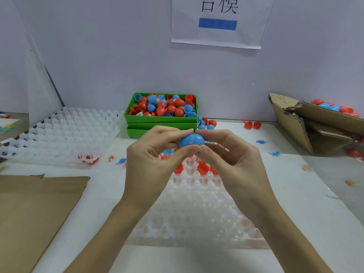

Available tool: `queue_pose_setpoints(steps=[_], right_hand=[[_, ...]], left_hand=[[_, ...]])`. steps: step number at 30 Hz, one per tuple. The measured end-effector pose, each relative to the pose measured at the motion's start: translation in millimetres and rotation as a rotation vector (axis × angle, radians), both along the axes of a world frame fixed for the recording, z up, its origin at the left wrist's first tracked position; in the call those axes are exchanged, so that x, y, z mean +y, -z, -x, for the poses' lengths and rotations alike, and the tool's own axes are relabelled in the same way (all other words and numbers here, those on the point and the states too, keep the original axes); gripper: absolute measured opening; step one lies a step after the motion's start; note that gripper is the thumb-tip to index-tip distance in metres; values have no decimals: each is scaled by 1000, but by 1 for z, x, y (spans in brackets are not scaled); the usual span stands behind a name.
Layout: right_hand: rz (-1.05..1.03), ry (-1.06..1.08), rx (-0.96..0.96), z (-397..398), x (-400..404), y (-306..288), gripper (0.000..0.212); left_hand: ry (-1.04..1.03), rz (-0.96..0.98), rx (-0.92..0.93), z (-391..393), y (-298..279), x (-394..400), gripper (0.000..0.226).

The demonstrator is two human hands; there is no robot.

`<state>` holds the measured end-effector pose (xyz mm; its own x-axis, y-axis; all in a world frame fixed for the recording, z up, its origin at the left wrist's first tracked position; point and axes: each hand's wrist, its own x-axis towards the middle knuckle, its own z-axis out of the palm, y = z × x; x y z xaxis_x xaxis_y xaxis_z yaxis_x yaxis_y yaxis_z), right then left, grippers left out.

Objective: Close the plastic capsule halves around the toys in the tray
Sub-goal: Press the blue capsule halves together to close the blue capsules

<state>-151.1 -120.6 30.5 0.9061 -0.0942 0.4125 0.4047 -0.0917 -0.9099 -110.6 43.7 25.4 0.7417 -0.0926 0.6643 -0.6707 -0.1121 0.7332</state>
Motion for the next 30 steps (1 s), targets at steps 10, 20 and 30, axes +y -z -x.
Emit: queue_pose_setpoints(steps=[10,20,30], right_hand=[[-299,-21,126,-2,4,5,24],[-760,-540,409,-4,7,8,25],[-752,-606,391,-3,11,9,29]], left_hand=[[37,-138,-71,2,4,-4,52],[107,-180,-81,-4,0,5,52],[-41,-220,-202,-5,6,4,44]])
